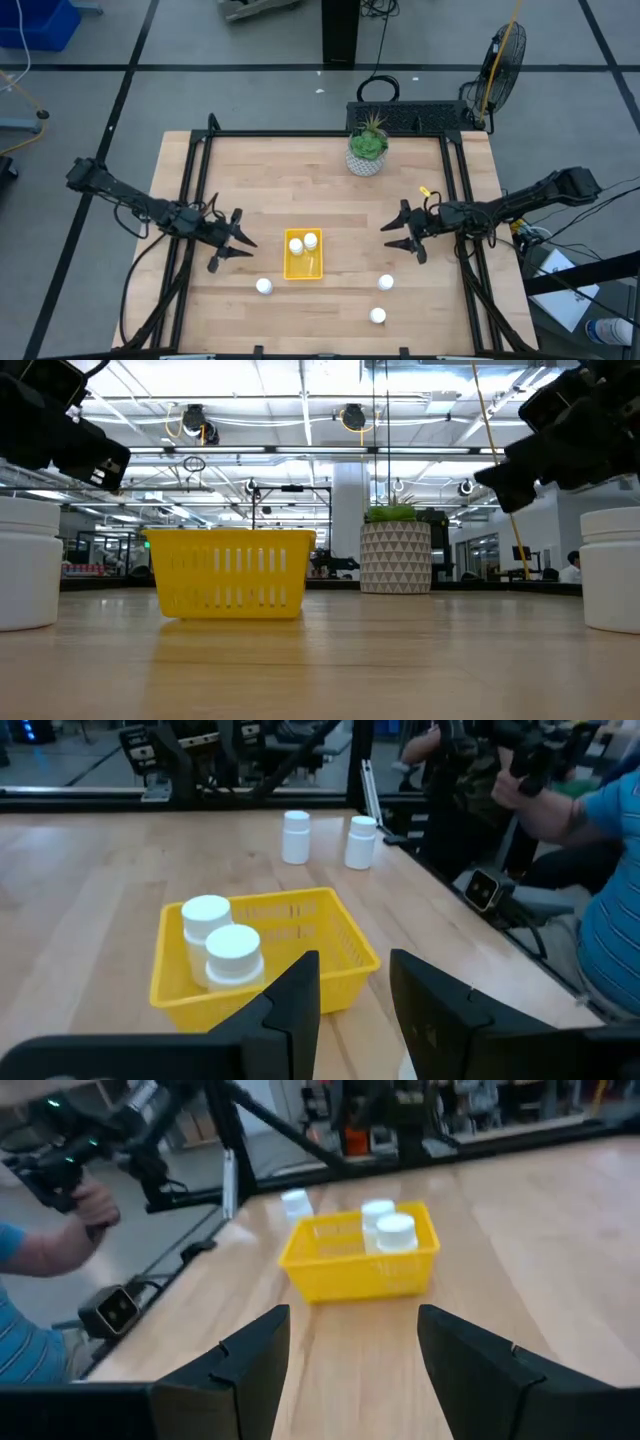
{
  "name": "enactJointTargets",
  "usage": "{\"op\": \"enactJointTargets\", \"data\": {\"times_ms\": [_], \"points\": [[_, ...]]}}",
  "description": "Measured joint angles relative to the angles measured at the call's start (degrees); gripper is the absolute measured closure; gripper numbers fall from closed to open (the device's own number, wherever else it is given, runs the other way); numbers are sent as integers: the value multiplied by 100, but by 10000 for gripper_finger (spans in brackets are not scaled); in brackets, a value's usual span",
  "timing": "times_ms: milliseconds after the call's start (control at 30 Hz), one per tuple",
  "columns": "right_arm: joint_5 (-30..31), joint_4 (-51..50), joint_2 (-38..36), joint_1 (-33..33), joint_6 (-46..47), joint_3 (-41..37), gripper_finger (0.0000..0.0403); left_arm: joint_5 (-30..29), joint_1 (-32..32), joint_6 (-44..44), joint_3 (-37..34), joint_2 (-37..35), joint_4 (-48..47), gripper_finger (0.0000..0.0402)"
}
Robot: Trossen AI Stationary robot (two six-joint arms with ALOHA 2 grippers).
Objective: Pick and place pill bottles into a basket
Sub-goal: Put the white pill bottle into the yellow basket
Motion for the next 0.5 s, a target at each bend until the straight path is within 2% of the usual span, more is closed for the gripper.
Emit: {"op": "enactJointTargets", "data": {"times_ms": [133,233,400,500], "points": [[-11,-86,108,0,-3,-7,190,1,0,-242,-106,4,152,275],[-11,-58,170,0,-13,-2,190,1,-6,-442,73,9,-344,275],[-11,-60,213,0,-22,-2,190,-119,-6,-678,695,30,-1703,275],[-11,-63,231,0,-22,0,190,-73,-24,-711,983,230,-1950,275]]}}
